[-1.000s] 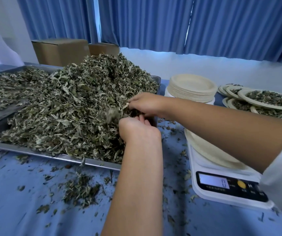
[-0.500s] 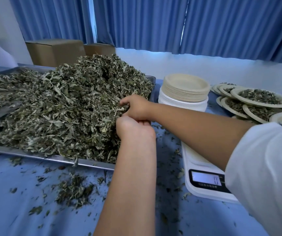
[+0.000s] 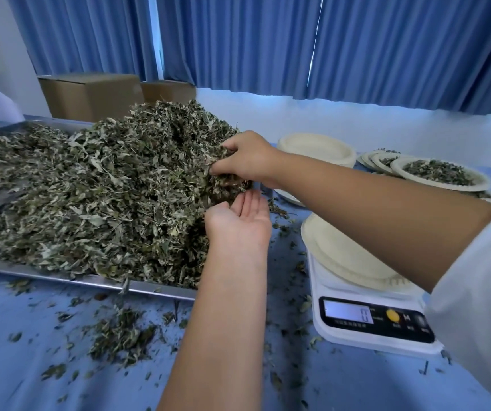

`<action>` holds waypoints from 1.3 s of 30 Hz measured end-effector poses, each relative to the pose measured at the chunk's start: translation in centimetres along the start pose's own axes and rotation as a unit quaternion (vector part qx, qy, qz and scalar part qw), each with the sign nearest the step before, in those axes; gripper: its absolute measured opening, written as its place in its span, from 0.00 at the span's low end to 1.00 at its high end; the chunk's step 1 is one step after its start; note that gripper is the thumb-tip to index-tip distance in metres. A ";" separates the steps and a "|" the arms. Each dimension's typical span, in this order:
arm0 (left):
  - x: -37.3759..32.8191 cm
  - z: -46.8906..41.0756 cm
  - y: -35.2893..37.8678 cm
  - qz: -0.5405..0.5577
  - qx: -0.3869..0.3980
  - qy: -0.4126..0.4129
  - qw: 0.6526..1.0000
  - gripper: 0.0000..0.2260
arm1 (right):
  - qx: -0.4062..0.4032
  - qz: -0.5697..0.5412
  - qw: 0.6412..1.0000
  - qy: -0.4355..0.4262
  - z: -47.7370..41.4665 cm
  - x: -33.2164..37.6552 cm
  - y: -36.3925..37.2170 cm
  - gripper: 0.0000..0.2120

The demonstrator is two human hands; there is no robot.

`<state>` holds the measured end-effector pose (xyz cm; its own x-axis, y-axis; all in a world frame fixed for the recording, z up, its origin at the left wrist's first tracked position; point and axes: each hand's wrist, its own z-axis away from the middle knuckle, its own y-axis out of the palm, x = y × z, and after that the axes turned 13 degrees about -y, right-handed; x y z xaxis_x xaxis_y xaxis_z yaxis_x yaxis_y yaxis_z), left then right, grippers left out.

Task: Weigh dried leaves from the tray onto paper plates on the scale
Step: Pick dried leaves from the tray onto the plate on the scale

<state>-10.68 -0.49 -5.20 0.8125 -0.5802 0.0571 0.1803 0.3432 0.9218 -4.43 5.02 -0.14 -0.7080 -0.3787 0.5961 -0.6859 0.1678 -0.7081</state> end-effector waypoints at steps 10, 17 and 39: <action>1.0 1.8 0.7 0.028 0.051 -0.001 0.998 0.20 | 0.011 -0.280 0.957 0.075 3.5 1.0 -2.0 0.11; 3.0 1.6 0.7 -0.046 0.044 -0.001 0.998 0.15 | -0.012 -0.344 0.933 0.102 7.4 -0.2 -5.3 0.05; 9.2 1.4 0.3 -0.487 0.008 0.018 0.873 0.21 | -0.020 -0.173 0.968 0.182 17.2 -5.7 -12.9 0.10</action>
<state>-3.94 -6.80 -3.88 0.2945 -0.5673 -0.7690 0.7878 -0.3114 0.5314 11.30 -10.64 -0.90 -0.4418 -0.0736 0.8941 -0.8935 0.1257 -0.4312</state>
